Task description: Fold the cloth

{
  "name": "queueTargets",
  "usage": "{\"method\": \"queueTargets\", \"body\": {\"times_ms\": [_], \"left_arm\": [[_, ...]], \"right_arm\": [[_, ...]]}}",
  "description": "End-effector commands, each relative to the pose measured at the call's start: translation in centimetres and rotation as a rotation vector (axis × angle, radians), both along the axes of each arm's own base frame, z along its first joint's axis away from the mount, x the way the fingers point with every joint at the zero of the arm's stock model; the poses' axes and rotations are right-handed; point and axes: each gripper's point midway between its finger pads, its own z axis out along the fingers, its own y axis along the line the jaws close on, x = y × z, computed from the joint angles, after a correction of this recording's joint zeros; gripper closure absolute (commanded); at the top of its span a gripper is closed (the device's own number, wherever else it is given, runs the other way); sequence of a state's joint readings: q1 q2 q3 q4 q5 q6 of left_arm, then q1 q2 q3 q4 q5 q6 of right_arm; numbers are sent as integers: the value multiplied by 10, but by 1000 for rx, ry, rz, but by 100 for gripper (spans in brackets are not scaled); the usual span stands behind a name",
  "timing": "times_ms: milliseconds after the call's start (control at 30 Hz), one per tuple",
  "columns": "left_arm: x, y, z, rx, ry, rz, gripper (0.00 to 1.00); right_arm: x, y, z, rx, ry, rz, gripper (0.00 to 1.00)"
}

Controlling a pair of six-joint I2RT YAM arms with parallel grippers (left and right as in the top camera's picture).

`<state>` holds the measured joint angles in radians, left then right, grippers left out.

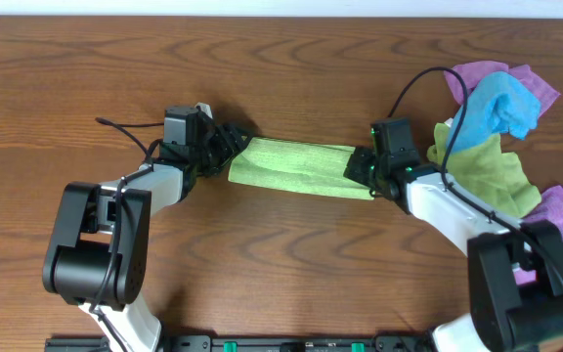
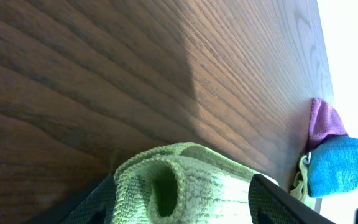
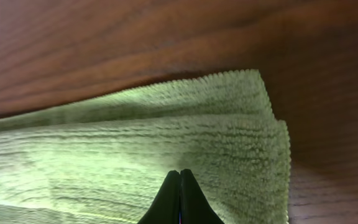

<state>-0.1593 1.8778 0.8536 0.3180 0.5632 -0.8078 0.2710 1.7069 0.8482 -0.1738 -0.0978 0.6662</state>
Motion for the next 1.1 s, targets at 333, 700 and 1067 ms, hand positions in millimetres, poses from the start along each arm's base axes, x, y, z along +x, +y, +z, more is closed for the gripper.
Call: {"method": "queueTargets", "body": {"times_ms": [333,700,1067], "left_arm": [[14,7,8,-13,-36,26,33],[13,15,15,-92,-15,18,36],[9,5,15,-114,7,12,34]], "right_arm": [[-2,-5,-24,-10,64,-37,99],[-3,-6,-26,-14,66,-39,99],[-3,-6,-26,-14,66,-39,98]]}}
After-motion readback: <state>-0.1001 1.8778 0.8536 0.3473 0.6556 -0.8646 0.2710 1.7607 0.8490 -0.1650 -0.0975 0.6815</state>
